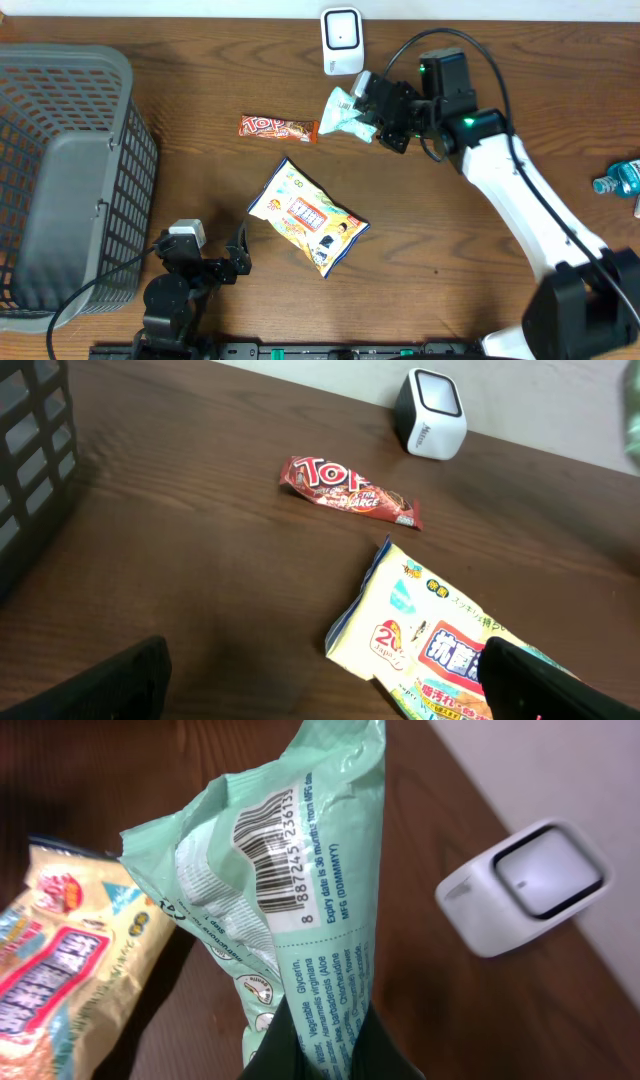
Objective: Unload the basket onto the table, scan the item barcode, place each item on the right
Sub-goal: 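Lift the green packet and raise it toward the scanner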
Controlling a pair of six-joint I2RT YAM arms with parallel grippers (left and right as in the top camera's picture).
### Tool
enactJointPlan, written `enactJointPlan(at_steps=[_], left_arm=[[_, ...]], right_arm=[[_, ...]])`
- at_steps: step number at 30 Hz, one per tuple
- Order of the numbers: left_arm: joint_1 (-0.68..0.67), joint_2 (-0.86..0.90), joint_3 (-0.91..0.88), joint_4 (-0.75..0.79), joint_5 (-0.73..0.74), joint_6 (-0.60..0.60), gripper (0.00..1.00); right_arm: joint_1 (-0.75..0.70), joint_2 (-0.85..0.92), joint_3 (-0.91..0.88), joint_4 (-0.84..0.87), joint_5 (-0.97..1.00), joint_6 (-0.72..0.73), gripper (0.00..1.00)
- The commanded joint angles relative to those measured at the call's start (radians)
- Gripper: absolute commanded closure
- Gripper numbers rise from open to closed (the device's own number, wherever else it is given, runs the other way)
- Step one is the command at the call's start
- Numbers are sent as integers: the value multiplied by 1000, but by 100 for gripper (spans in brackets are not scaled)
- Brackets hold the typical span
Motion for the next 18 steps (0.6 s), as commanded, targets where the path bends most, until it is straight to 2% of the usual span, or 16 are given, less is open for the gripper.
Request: enactJointPlan(at_steps=[1, 3, 6, 7, 9, 12, 14, 15, 16, 18], left_arm=[[-4, -2, -15, -20, -6, -12, 2], [-4, -2, -15, -20, -6, -12, 2], [-4, -2, -15, -20, -6, -12, 2], [-4, -2, -15, -20, -6, -12, 2], [-4, -2, -15, -20, -6, -12, 2], [-4, -2, -15, -20, -6, -12, 2], [-4, -2, -15, -20, -6, -12, 2], [-4, -2, -15, -20, -6, -12, 2], [-4, -2, -15, -20, -6, -12, 2], [-4, -2, -15, -20, -6, -12, 2]], right_arm=[[16, -14, 3, -28, -32, -3, 99], [16, -10, 3, -63, -79, 63, 99], [16, -10, 3, -154, -232, 271, 99], [16, -10, 3, -184, -261, 343, 94], [16, -10, 3, -206, -275, 441, 98], [16, -10, 3, -238, -274, 640, 98], [16, -10, 2, -242, -249, 667, 94], [16, -9, 0, -235, -219, 667, 98], [17, -6, 0, -224, -174, 667, 99], [26, 0, 0, -221, 20, 668, 99]])
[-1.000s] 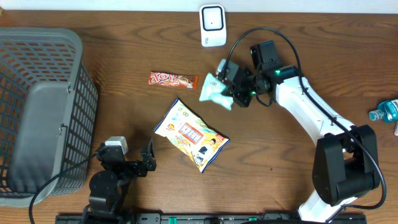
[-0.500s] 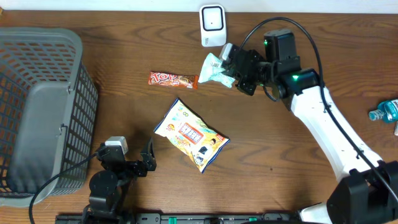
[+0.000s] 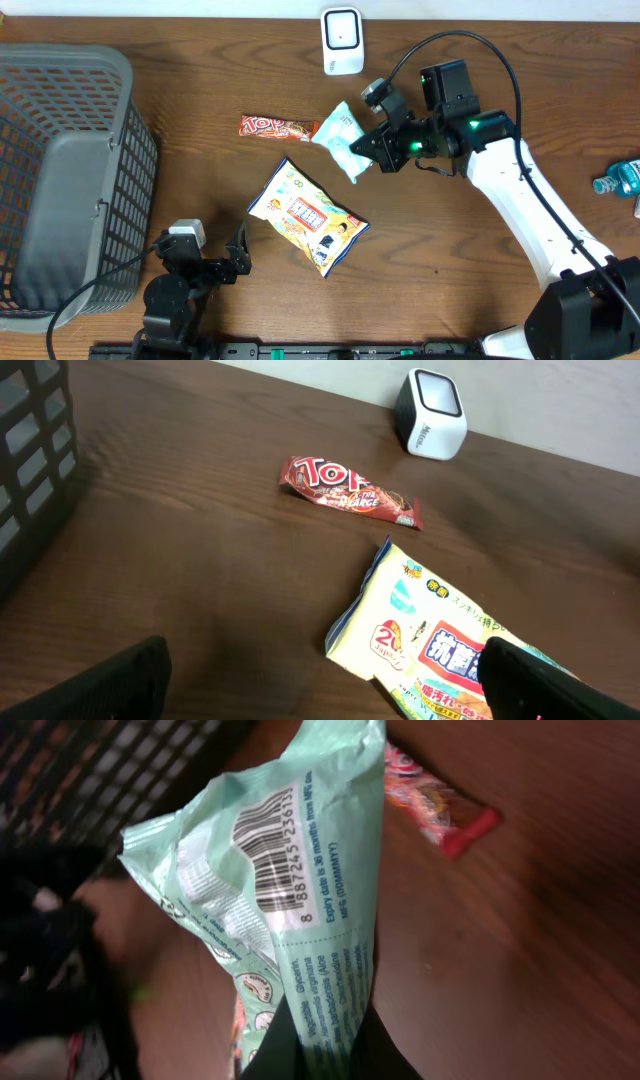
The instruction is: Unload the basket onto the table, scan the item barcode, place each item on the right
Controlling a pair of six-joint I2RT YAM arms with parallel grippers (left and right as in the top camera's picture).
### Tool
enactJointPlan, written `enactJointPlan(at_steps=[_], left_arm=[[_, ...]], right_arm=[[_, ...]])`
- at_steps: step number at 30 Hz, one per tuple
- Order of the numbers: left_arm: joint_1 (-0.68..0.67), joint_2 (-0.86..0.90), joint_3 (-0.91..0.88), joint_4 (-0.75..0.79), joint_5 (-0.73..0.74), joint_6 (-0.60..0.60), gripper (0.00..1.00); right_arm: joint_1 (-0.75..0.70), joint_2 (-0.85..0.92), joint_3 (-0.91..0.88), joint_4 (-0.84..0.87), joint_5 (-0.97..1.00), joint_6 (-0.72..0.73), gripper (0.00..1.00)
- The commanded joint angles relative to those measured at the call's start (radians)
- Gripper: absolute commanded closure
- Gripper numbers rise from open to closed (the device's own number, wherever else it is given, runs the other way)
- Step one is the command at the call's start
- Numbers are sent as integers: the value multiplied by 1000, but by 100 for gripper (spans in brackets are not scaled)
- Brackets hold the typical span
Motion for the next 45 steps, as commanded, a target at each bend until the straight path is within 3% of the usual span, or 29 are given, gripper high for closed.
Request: enactJointPlan(at_steps=[1, 7, 10, 14, 18, 19, 20, 24, 32, 39, 45], left_arm=[[-4, -2, -15, -20, -6, -12, 2], [-4, -2, -15, -20, -5, -12, 2], [-4, -2, -15, -20, -6, -12, 2], [-4, -2, -15, -20, -5, -12, 2], [-4, -2, -15, -20, -6, -12, 2], [-4, -2, -15, -20, -6, -12, 2], [-4, -2, -15, -20, -5, -12, 2], [-4, -2, -15, -20, -5, -12, 2], [-4, -2, -15, -20, -5, -13, 2], [-4, -2, -15, -20, -6, -13, 2], [-4, -2, -15, -20, -6, -12, 2]], right_arm=[[33, 16, 1, 5, 305, 95, 99], [116, 33, 1, 143, 1108, 93, 99], [146, 42, 1, 296, 1312, -21, 99], [154, 124, 1, 556, 1549, -323, 99], [180, 303, 1, 991, 1834, -811, 99], [192, 390, 2, 1222, 1911, -1062, 99], [198, 436, 2, 1343, 1928, -1206, 99], [221, 575, 25, 1685, 1912, -1501, 99], [228, 811, 242, 1732, 1908, -1659, 99], [238, 938, 494, 1688, 1917, -1661, 99], [238, 948, 518, 1618, 1913, -1657, 99]])
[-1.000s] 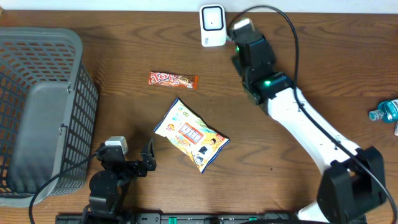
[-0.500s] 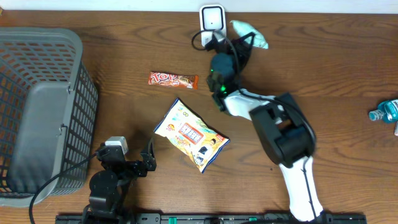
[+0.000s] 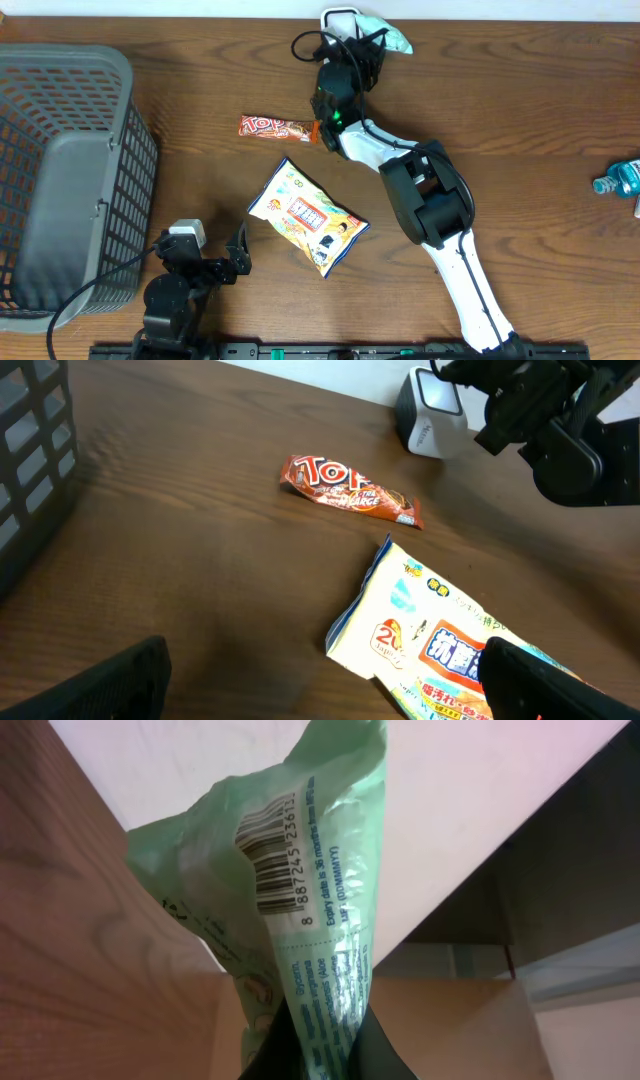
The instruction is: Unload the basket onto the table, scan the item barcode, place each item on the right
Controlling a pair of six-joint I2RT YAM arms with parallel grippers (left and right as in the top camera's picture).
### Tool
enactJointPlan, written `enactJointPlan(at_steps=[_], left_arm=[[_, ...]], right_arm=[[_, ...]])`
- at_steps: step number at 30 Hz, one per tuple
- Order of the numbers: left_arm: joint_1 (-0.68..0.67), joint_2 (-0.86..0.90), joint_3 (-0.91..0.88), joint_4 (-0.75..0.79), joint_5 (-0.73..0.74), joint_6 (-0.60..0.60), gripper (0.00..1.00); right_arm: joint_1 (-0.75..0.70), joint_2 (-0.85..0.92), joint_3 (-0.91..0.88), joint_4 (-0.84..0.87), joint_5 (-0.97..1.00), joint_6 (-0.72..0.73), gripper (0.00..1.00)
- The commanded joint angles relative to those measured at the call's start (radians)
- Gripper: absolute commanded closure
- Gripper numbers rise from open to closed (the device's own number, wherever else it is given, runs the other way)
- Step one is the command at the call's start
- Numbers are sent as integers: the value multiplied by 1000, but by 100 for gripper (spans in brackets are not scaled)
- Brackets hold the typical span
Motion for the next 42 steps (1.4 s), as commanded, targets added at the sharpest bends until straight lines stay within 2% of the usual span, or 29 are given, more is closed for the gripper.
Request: enactJointPlan(at_steps=[1, 16, 19, 25, 27, 32, 35, 42], left_arm=[[-4, -4, -15, -19, -6, -12, 2], [-4, -4, -15, -19, -6, -13, 2], [-4, -4, -15, -19, -5, -12, 2], [-4, -4, -15, -19, -6, -12, 2], [-4, -4, -15, -19, -6, -12, 2], [-4, -4, -15, -19, -6, -12, 2], [-4, -4, -15, -19, -6, -12, 2], [-4, -4, -15, -19, -6, -12, 2]], right_arm=[[4, 17, 20, -3, 7, -12, 99], [2, 17, 20, 13, -26, 24, 99], [5, 17, 20, -66, -28, 45, 99], [28, 17, 20, -363, 31, 109, 99], [38, 17, 20, -397, 37, 134, 99], [77, 17, 20, -399, 8, 142, 99], [76, 17, 20, -393, 6, 92, 99], [54, 16, 21, -119, -37, -128, 99]])
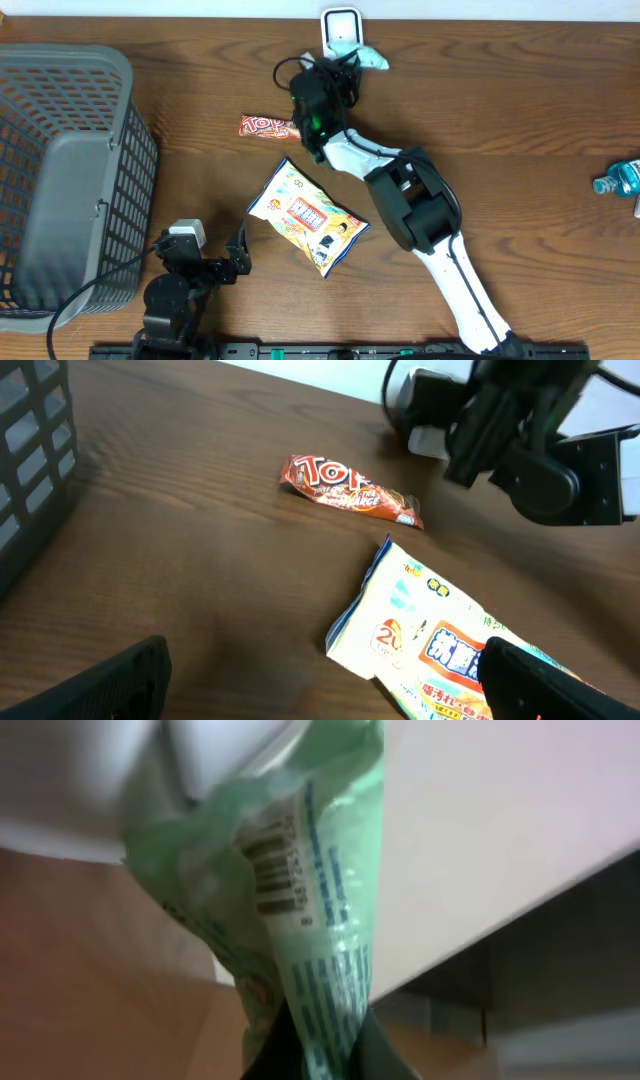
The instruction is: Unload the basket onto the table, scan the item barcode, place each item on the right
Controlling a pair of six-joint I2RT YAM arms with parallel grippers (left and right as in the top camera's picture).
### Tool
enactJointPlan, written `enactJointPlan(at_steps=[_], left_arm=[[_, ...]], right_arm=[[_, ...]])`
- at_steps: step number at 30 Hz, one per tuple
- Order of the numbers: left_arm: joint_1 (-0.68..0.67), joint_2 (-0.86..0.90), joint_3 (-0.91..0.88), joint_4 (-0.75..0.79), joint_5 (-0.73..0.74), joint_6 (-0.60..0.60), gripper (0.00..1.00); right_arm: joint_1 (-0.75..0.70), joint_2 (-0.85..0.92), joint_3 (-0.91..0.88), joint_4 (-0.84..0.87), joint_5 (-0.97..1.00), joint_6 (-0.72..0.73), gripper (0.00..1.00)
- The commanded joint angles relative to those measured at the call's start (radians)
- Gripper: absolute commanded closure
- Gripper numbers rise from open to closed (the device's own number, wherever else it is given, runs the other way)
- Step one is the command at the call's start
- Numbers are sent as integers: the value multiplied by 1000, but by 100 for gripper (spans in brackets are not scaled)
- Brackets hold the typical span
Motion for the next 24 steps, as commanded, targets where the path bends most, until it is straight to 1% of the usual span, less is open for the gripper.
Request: enactJointPlan(at_steps=[1, 5, 9, 15, 17, 18, 20, 22, 24], left_arm=[[-4, -4, -15, -19, -6, -12, 2], [-4, -4, -15, -19, -6, -12, 2], [-4, -4, -15, -19, -6, -12, 2], [-4, -4, -15, -19, -6, -12, 2], [-4, -4, -15, -19, -6, -12, 2], [-4, -4, -15, -19, -6, -12, 2], [-4, -4, -15, -19, -6, -12, 2], [-4, -4, -15, -19, -6, -12, 2], [-4, -4, -15, -19, -6, -12, 2]], right_arm=[[-14, -2, 18, 129, -57, -155, 99], [-21, -2, 18, 154, -117, -207, 99], [-37, -2, 18, 99, -143, -206, 99], [-64, -2, 18, 103, -200, -200, 99], [-68, -2, 18, 153, -189, -150, 99], [-61, -7, 18, 183, -183, -71, 99], [-35, -36, 18, 172, -179, 55, 99], [-8, -77, 18, 102, -170, 127, 99], [27, -150, 18, -97, -153, 295, 99]])
